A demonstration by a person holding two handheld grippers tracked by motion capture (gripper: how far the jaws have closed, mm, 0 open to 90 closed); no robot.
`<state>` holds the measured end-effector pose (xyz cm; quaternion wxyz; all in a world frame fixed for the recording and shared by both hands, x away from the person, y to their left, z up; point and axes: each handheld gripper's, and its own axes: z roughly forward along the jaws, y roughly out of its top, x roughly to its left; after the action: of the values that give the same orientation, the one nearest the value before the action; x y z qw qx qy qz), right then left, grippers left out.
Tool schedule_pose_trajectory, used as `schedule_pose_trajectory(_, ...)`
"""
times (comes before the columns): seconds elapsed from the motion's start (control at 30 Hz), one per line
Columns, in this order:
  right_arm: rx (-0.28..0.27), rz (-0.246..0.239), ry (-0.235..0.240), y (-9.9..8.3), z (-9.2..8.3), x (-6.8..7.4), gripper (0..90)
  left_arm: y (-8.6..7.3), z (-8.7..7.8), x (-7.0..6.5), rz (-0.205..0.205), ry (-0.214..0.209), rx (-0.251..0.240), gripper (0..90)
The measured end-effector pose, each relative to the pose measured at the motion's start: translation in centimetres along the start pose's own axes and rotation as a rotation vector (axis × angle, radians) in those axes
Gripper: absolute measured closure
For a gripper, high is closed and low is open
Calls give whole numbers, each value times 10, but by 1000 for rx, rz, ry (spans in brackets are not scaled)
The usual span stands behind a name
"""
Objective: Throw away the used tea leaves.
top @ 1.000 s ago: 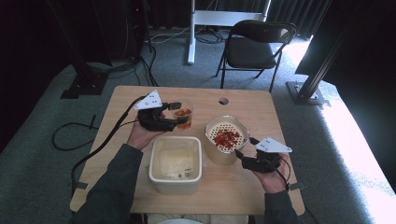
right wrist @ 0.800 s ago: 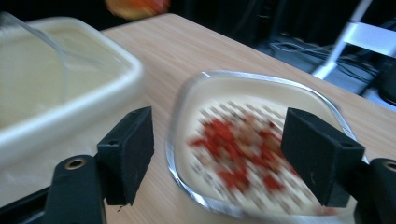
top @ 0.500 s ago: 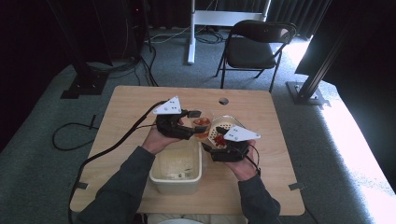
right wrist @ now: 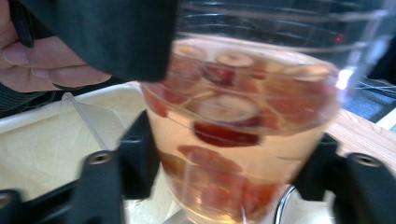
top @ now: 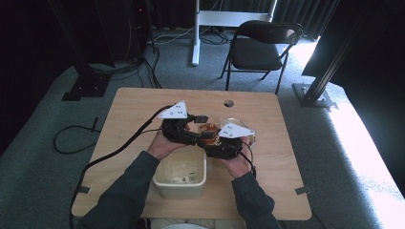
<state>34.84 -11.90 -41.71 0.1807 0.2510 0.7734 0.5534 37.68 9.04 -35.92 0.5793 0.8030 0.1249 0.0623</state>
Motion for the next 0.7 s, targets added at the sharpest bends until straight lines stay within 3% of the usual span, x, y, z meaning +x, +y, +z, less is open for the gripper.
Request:
schedule_pose_trajectory(0.37,3,-25,-29,-4,-5,0,421,-1,2,4,-26,-24,13,319)
schedule_pose_trajectory(0.7,8,-62,-58,-4,-9,2,430,0,-2,2,-19,-4,13,267)
